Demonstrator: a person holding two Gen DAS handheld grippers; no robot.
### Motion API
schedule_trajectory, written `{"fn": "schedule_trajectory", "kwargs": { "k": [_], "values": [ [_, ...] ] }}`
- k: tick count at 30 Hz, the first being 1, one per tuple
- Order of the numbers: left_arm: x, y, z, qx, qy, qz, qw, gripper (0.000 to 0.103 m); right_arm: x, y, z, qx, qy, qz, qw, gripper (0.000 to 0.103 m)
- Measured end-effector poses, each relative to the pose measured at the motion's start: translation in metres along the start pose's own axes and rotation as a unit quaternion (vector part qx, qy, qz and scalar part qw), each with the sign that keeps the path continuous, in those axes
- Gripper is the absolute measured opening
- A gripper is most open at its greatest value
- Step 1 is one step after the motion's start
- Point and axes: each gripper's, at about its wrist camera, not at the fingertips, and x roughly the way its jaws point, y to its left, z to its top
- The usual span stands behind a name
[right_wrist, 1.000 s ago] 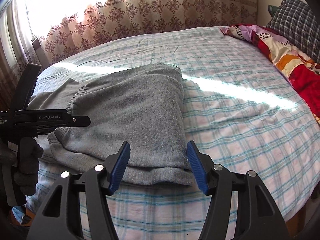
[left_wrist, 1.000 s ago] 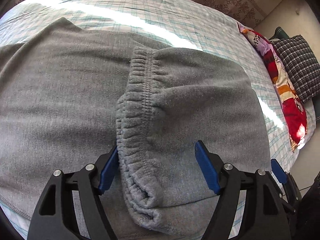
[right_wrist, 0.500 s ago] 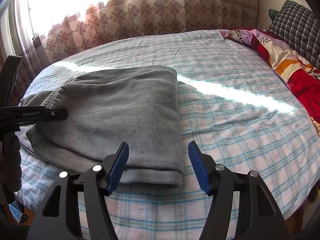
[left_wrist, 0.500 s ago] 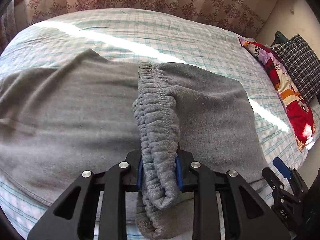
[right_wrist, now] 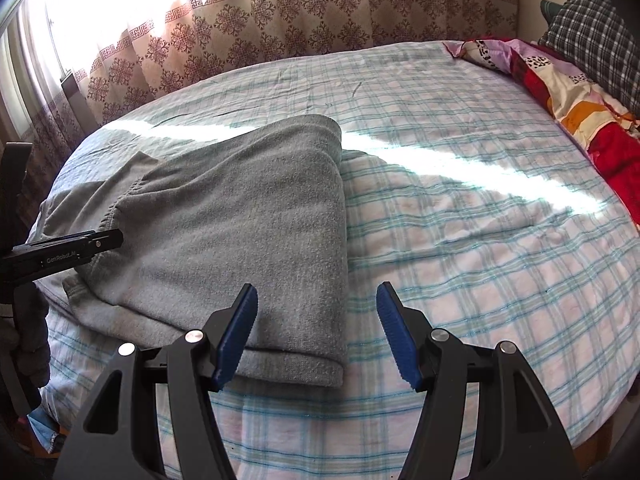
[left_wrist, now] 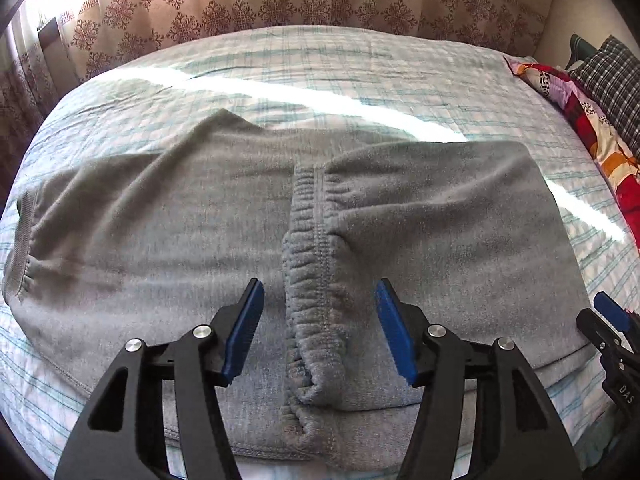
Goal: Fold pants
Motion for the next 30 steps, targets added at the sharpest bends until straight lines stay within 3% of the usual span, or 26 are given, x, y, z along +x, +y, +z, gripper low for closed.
{"fn": "schedule_trajectory", "kwargs": {
  "k": [3,9,10,11,12,14,16,22,30],
  "values": [
    [-0.008,-0.005,0.009,-0.012,-0.008,-0.017,0.9997,0.060,0.013,-0.006,0.001,0.027,0.024,0.018,0.999,0.067],
    [0.006,-0.037,0.026,-0.011,0.023,-0.083,0.9962,0.067,0.038,-0.005,-0.003,0.046,0.045,0.057,0.996,0.067],
    [0.008,-0.045,0.029,-0.005,0.028,-0.091,0.9954,0.069,0.039,-0.003,-0.003,0.043,0.046,0.062,0.996,0.061],
    [0.008,-0.052,0.029,0.000,0.031,-0.097,0.9948,0.071,0.039,-0.001,-0.003,0.039,0.049,0.070,0.996,0.049],
    [0.009,-0.060,0.031,0.006,0.034,-0.105,0.9939,0.072,0.036,0.000,-0.003,0.033,0.043,0.066,0.996,0.047],
    [0.009,-0.075,0.035,0.014,0.039,-0.120,0.9919,0.075,0.029,0.003,0.000,0.022,0.028,0.063,0.997,0.030],
    [0.009,-0.087,0.040,0.015,0.048,-0.136,0.9894,0.078,0.020,0.009,0.002,0.011,0.013,0.058,0.998,0.027],
    [-0.004,-0.098,0.049,0.014,0.057,-0.166,0.9845,0.084,-0.011,0.057,0.001,-0.113,-0.068,0.002,0.991,0.025],
    [-0.025,-0.065,0.059,-0.016,0.073,-0.190,0.9790,0.085,-0.029,0.122,-0.015,-0.268,-0.129,-0.023,0.954,0.024]
  ]
}}
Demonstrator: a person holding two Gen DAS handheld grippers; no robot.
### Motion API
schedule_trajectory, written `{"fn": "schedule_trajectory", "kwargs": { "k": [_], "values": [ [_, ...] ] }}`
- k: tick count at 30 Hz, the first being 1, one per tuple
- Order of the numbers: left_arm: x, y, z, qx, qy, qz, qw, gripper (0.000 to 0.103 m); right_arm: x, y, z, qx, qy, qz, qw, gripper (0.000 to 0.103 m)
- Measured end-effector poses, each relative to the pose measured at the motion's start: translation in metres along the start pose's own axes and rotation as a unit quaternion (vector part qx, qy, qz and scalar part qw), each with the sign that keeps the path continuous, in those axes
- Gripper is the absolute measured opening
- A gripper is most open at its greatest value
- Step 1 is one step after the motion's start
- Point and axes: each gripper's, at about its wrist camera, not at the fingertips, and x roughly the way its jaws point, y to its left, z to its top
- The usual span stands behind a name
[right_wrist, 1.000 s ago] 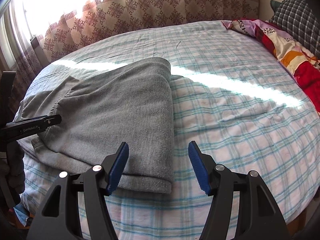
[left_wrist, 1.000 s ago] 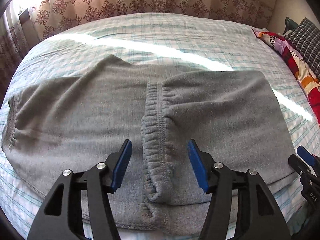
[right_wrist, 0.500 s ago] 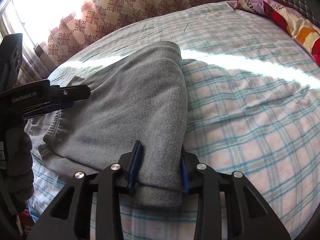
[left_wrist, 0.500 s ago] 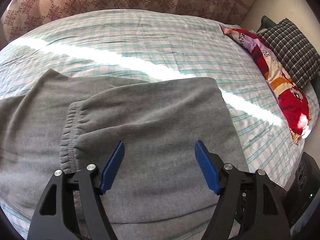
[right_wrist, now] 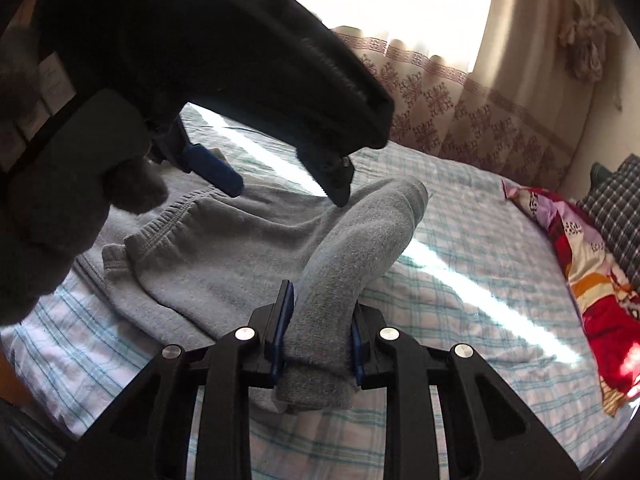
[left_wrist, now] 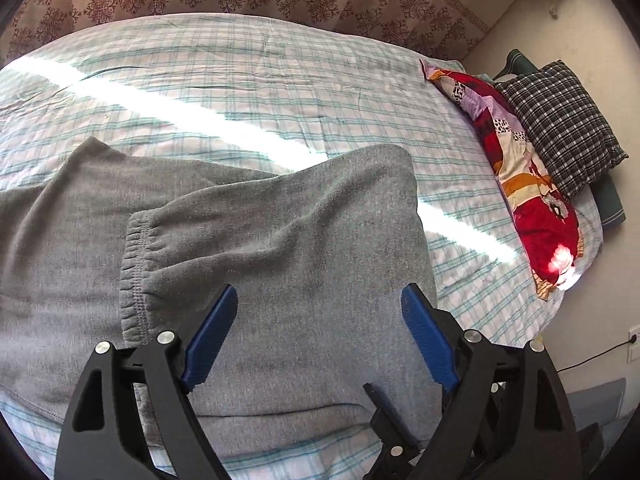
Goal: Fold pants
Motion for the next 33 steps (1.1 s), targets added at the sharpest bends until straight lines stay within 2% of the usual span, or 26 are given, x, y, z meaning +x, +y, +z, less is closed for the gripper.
{"fn": "schedule_trajectory", "kwargs": {
  "k": [4,7,10,12,13,15,16,17,20,25,33],
  "values": [
    [-0.005,-0.001,0.012,0.026,0.032,-0.025,0.9988,0.091,-0.002,0.020,0.005,-0.044,-0.010,-0.002,0.999,0.024],
    [-0.005,-0.009,0.018,0.052,0.044,-0.036,0.9970,0.092,0.001,0.027,0.010,-0.050,-0.006,0.003,0.999,0.024],
    [0.004,-0.016,0.020,0.076,0.068,-0.012,0.9947,0.093,0.003,0.034,0.013,-0.064,-0.005,0.004,0.998,0.024],
    [0.013,-0.018,0.020,0.088,0.087,-0.008,0.9923,0.093,0.004,0.039,0.015,-0.070,-0.005,0.005,0.998,0.024],
    [0.017,-0.018,0.019,0.097,0.093,-0.002,0.9910,0.090,0.004,0.042,0.017,-0.072,-0.005,0.006,0.997,0.024],
    [0.025,-0.015,0.018,0.106,0.104,0.011,0.9888,0.058,0.007,0.047,0.020,-0.076,-0.004,0.008,0.997,0.024],
    [0.027,-0.008,0.018,0.095,0.114,-0.010,0.9889,0.028,0.009,0.049,0.023,-0.074,0.000,0.014,0.997,0.024],
    [0.027,0.001,0.019,0.078,0.114,-0.022,0.9902,0.023,0.011,0.050,0.026,-0.066,0.005,0.019,0.998,0.024],
    [0.016,0.024,0.018,0.059,0.090,-0.049,0.9930,0.018,0.013,0.053,0.039,-0.047,0.003,0.042,0.998,0.024],
    [-0.021,0.074,0.020,0.022,0.045,-0.089,0.9948,0.017,0.013,0.071,0.071,-0.024,-0.007,0.091,0.996,0.024],
    [-0.086,0.177,0.021,-0.025,-0.022,-0.093,0.9951,0.017,0.033,0.133,0.128,-0.008,-0.013,0.189,0.982,0.024]
  ]
}}
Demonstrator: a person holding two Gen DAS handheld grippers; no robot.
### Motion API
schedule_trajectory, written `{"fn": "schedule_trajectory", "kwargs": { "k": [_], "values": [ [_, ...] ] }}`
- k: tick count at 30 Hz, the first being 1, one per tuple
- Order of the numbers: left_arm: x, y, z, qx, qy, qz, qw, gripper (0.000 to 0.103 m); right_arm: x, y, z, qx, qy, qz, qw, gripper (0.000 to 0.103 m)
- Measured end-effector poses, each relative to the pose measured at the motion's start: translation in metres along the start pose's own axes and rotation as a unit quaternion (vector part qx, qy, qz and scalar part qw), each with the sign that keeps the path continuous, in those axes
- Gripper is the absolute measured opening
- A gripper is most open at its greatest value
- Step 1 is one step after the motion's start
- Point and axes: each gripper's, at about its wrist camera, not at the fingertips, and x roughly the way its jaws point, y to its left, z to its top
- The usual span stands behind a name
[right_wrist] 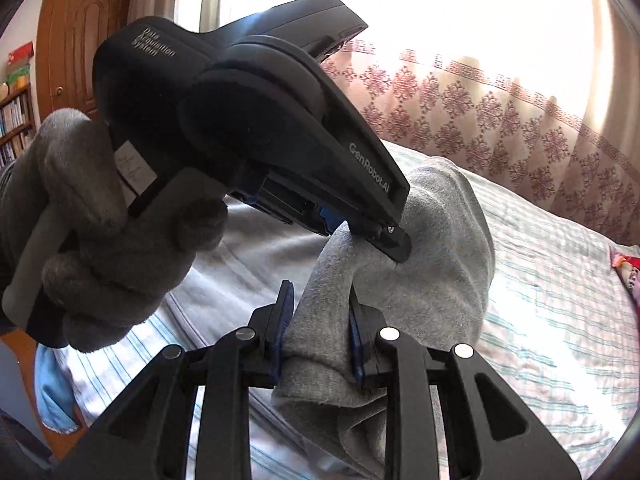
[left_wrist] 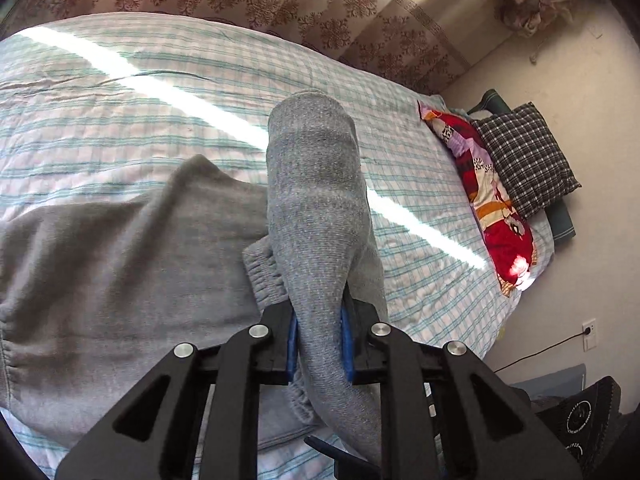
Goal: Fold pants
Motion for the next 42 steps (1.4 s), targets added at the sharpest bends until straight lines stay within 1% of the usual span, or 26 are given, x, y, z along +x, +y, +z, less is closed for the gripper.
{"fn": "schedule_trajectory", "kwargs": {
  "k": [5,7,11,15,19,20,21,22,23,25,27,29,36,37,39,40,41,42],
  "values": [
    [-0.048,0.063,-0.002,-0.022,-0.035,0.021,0.9989,0.017,0.042,0.050,0.031,-0.010,0.001,0.048,0.999,0.024],
    [-0.064,0.088,-0.002,-0.034,-0.043,0.027,0.9981,0.017,0.059,0.072,0.041,-0.014,0.003,0.063,0.998,0.024],
    [-0.088,0.134,-0.008,-0.055,-0.054,0.046,0.9960,0.017,0.092,0.102,0.060,-0.010,0.015,0.097,0.995,0.024],
    [-0.097,0.177,-0.015,-0.077,-0.054,0.053,0.9941,0.017,0.123,0.126,0.070,-0.002,0.036,0.116,0.993,0.024],
    [-0.092,0.206,-0.023,-0.090,-0.053,0.043,0.9936,0.017,0.148,0.131,0.071,0.002,0.062,0.123,0.990,0.025],
    [-0.088,0.211,-0.025,-0.096,-0.052,0.041,0.9932,0.017,0.153,0.128,0.071,0.006,0.071,0.129,0.989,0.028],
    [-0.085,0.216,-0.027,-0.101,-0.050,0.039,0.9929,0.017,0.155,0.124,0.071,0.012,0.077,0.137,0.988,0.029],
    [-0.083,0.220,-0.029,-0.105,-0.051,0.038,0.9925,0.017,0.157,0.122,0.072,0.016,0.081,0.145,0.986,0.035],
    [-0.082,0.223,-0.031,-0.108,-0.053,0.040,0.9920,0.018,0.155,0.120,0.072,0.019,0.082,0.150,0.985,0.048],
    [-0.081,0.228,-0.035,-0.111,-0.057,0.040,0.9914,0.018,0.145,0.110,0.072,0.017,0.069,0.155,0.985,0.061],
    [-0.083,0.228,-0.038,-0.109,-0.062,0.040,0.9913,0.018,0.129,0.105,0.060,0.012,0.061,0.152,0.987,0.062],
    [-0.085,0.222,-0.039,-0.096,-0.064,0.049,0.9921,0.017,0.116,0.089,0.050,0.013,0.058,0.141,0.988,0.063],
    [-0.091,0.214,-0.039,-0.079,-0.067,0.078,0.9916,0.016,0.073,0.032,0.017,0.004,0.051,0.048,0.998,0.063],
    [-0.090,0.214,-0.040,-0.078,-0.069,0.081,0.9913,0.016,0.071,0.023,0.009,0.006,0.057,0.039,0.998,0.063],
    [-0.088,0.214,-0.042,-0.071,-0.071,0.093,0.9906,0.016,0.085,0.012,0.000,0.009,0.081,0.025,0.996,0.063],
    [-0.087,0.214,-0.043,-0.068,-0.073,0.104,0.9896,0.018,0.088,0.010,-0.011,0.010,0.094,0.024,0.995,0.063],
    [-0.085,0.213,-0.045,-0.065,-0.073,0.122,0.9878,0.025,0.094,0.009,-0.018,0.013,0.107,0.025,0.994,0.063],
    [-0.083,0.212,-0.046,-0.063,-0.068,0.139,0.9859,0.029,0.101,0.007,-0.022,0.016,0.117,0.029,0.993,0.064]
  ]
}}
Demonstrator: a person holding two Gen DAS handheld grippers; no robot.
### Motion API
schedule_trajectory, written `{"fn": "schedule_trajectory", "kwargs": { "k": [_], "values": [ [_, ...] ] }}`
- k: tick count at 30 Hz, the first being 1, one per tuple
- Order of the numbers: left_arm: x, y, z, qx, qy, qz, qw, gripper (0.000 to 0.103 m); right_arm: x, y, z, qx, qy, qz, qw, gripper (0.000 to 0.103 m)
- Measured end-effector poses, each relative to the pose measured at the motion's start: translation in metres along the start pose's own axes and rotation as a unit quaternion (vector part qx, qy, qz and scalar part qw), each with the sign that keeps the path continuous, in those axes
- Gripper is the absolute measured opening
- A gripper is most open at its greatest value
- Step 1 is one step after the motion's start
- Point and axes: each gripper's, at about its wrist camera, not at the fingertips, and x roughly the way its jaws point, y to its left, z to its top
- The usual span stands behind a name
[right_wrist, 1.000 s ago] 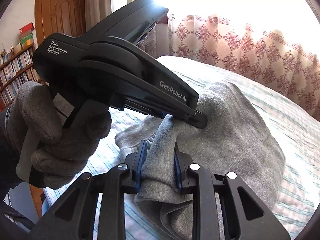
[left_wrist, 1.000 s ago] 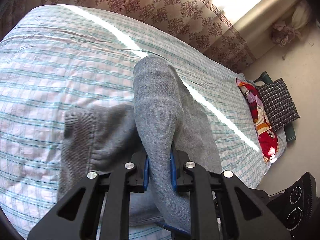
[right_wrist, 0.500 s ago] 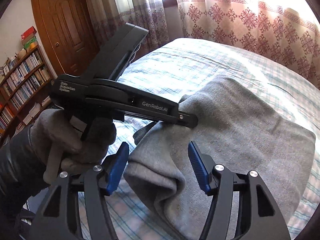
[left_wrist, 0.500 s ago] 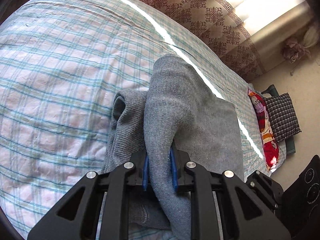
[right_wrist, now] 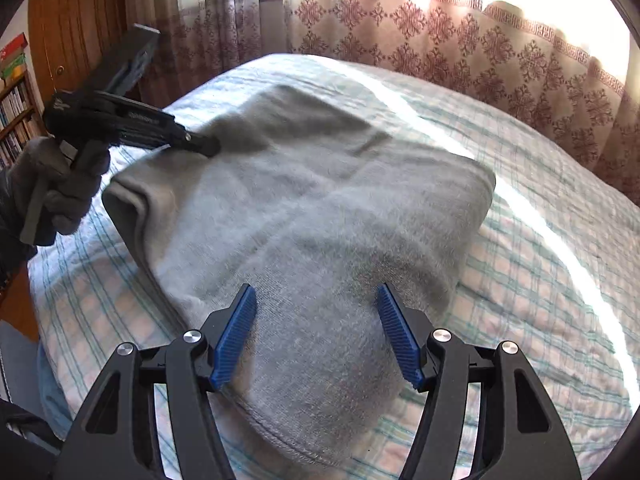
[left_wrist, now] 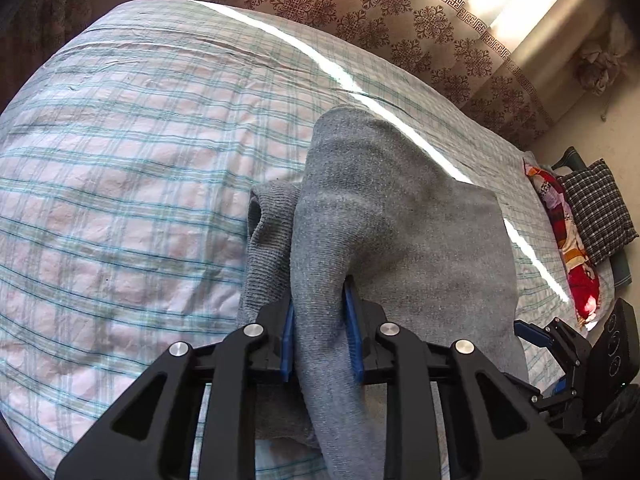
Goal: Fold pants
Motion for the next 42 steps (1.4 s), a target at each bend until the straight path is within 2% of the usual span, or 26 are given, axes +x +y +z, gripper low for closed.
{"fn": "schedule_trajectory", "kwargs": {
  "k": [1,5,8,10,14,20,25,28,29,30,32,35,38,42],
  "values": [
    [-0.001,0.000,-0.001,-0.002,0.002,0.017,0.9999,0.038,0.002,-0.001,-0.003,0.001,0.002,0.001,1.000,0.064],
    [-0.023,-0.002,-0.006,-0.009,-0.009,0.062,0.9980,0.051,0.002,0.001,0.000,-0.007,-0.005,0.000,1.000,0.066],
    [-0.039,-0.015,-0.016,0.007,-0.012,0.110,0.9938,0.052,-0.003,-0.001,0.001,0.003,-0.010,0.008,1.000,0.066],
    [-0.042,-0.026,-0.026,0.019,-0.014,0.135,0.9906,0.056,-0.007,-0.001,0.000,0.006,-0.013,0.013,1.000,0.066],
    [-0.027,-0.037,-0.049,0.038,-0.012,0.206,0.9778,0.058,-0.001,0.001,-0.005,-0.006,0.002,0.011,1.000,0.068],
    [-0.022,-0.041,-0.064,0.025,-0.046,0.257,0.9650,0.060,-0.010,0.000,0.002,-0.041,0.009,0.029,0.999,0.068],
    [-0.046,-0.063,-0.076,-0.005,-0.075,0.317,0.9453,0.060,-0.028,-0.010,0.014,-0.077,-0.013,0.045,0.996,0.068],
    [-0.064,-0.078,-0.088,-0.038,-0.086,0.334,0.9380,0.060,-0.036,-0.021,0.017,-0.076,-0.023,0.054,0.995,0.070],
    [-0.068,-0.084,-0.093,-0.047,-0.087,0.336,0.9368,0.061,-0.038,-0.025,0.016,-0.077,-0.027,0.057,0.995,0.074],
    [-0.071,-0.089,-0.097,-0.053,-0.087,0.339,0.9352,0.064,-0.041,-0.028,0.015,-0.079,-0.030,0.061,0.995,0.077],
    [-0.077,-0.107,-0.107,-0.064,-0.096,0.344,0.9319,0.074,-0.047,-0.032,0.010,-0.091,-0.033,0.071,0.993,0.080],
    [-0.082,-0.134,-0.119,-0.076,-0.105,0.351,0.9274,0.078,-0.056,-0.038,0.001,-0.110,-0.037,0.077,0.990,0.081],
    [-0.085,-0.162,-0.126,-0.076,-0.113,0.364,0.9213,0.087,-0.066,-0.048,-0.005,-0.117,-0.043,0.083,0.989,0.081],
    [-0.085,-0.193,-0.131,-0.064,-0.123,0.378,0.9153,0.092,-0.078,-0.063,-0.007,-0.122,-0.057,0.085,0.987,0.083]
  ]
}}
